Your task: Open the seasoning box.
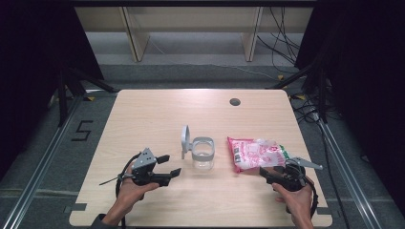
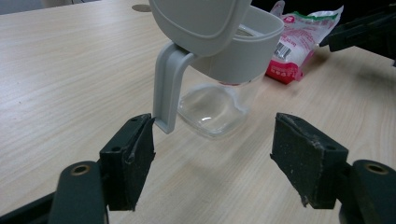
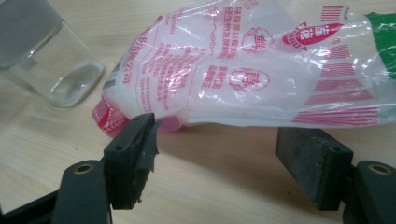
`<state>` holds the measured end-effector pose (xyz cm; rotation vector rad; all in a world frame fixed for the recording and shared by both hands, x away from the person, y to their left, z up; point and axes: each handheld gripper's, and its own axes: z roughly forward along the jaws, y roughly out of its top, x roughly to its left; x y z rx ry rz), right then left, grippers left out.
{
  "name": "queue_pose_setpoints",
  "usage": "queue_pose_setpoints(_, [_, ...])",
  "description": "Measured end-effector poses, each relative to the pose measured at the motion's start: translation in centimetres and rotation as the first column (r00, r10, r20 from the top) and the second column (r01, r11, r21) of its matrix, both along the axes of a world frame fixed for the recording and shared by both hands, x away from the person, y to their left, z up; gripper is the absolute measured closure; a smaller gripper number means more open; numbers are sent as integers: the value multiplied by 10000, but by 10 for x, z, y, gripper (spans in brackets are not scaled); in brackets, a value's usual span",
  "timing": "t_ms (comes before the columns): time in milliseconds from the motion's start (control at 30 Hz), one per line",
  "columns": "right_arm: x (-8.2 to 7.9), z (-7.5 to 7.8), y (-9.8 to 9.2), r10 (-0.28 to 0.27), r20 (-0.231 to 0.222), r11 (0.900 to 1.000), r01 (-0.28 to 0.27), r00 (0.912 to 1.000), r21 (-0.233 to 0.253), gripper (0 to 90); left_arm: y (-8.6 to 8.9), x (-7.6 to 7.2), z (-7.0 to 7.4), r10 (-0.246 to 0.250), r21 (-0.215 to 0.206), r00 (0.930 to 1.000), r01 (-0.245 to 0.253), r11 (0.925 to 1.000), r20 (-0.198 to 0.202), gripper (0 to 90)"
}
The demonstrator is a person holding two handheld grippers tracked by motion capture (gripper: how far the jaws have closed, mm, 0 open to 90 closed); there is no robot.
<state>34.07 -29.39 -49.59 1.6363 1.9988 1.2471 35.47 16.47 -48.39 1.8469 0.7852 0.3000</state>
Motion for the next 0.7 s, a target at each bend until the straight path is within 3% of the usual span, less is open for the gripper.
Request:
queue_pose_setpoints(67, [2,-1,0,-23,122,9998,21,9999,186,285,1,1,-1,14,37,10000,-14,10000,7,291])
queue_pose_setpoints(133, [6,-1,0,55,94,10000,-55,9999,-25,272,1,0,-2,78,-7,9999,-78,10000,-85,290])
queue_pose_setpoints(167, [6,-1,4,-192,-175,9993,197,9997,316,265,1,0,-1,129,4,9999,-129,9999,-83,291])
queue_pose_setpoints(200, [10,-3,1,52,131,10000,-52,9999,21,260,0,1,-1,66,16,10000,-66,10000,-37,290])
queue_pose_setpoints(233, [10,-2,4,-146,-185,9995,151,9997,271,251,1,1,-1,-83,158,9999,82,9998,94,290])
queue_pose_setpoints(267, [14,-3,1,18,162,9998,-22,9999,218,248,0,1,-1,-81,126,9999,80,9999,65,290])
queue_pose_setpoints(300, [16,-3,1,-60,223,9994,52,9997,348,243,-1,0,-2,-29,7,10000,29,10000,-95,290])
queue_pose_setpoints(333, [18,-3,1,-111,160,9987,103,9998,492,239,-1,-1,-1,-6,-24,9999,5,10000,-101,290])
queue_pose_setpoints(367, [19,-2,0,-161,44,9994,160,9999,317,235,-1,-1,-1,18,-13,9999,-18,10000,-107,291])
queue_pose_setpoints(400, [17,-1,1,-348,-141,9970,357,9993,685,235,-1,0,-1,-15,-31,9999,15,10000,-109,291])
queue_pose_setpoints(433, [20,-2,-3,-189,22,9991,189,9998,372,231,-1,0,-1,-86,8,10000,87,10000,-50,291])
queue_pose_setpoints(467, [21,-2,-2,-343,62,9987,340,9994,388,228,0,1,-1,-194,102,9998,193,9998,44,291])
queue_pose_setpoints(533, [25,-4,-4,-383,339,9964,356,9987,768,228,-1,0,-2,-19,-42,9999,19,10000,-133,291])
queue_pose_setpoints(567, [25,-2,-2,-671,-1,9939,668,9977,874,228,-1,0,-2,15,-138,9999,-18,9999,-166,291])
queue_pose_setpoints(600, [26,-2,-1,-778,-62,9903,780,9969,1152,230,-1,0,-2,4,-127,9999,-5,9999,-149,291])
queue_pose_setpoints(633, [30,-5,-4,-742,319,9939,713,9967,839,228,-1,0,-1,26,-115,9999,-28,9999,-161,291])
queue_pose_setpoints(667, [31,-4,-4,-777,139,9931,762,9969,894,220,-1,0,-1,-2,-29,10000,2,10000,-99,292])
queue_pose_setpoints(700, [32,-4,-3,-869,-38,9856,865,9962,1453,217,0,1,-1,-177,28,9998,177,9998,39,292])
